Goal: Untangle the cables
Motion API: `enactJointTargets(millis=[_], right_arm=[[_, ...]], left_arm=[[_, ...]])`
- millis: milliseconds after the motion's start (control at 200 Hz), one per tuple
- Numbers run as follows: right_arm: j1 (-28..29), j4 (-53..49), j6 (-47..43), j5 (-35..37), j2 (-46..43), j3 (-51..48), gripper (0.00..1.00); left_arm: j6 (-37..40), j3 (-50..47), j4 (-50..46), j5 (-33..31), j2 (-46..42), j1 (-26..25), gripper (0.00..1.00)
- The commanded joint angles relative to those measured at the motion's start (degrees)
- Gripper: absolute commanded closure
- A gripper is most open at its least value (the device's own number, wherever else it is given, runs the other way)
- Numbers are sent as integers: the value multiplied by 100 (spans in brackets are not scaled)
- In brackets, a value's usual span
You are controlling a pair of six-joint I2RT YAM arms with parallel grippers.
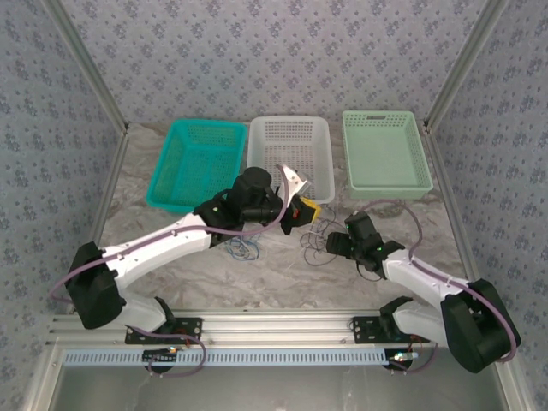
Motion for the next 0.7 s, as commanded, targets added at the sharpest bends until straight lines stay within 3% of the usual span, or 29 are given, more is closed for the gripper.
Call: enactJointTargets(millis=[0,210,510,695], right_arm=[[57,-304,77,226,-180,205,20],[47,-852,132,566,-610,260,20],[99,-970,342,-29,-1999,441,14],[66,-849,428,-722,-2172,603,10]], left_arm=[[165,19,-16,-100,-166,-30,98],[229,-72,-23,-337,-279,-30,97],[180,-165,9,-559,60,-13,95],[62,-60,45,-575,393,32,96]])
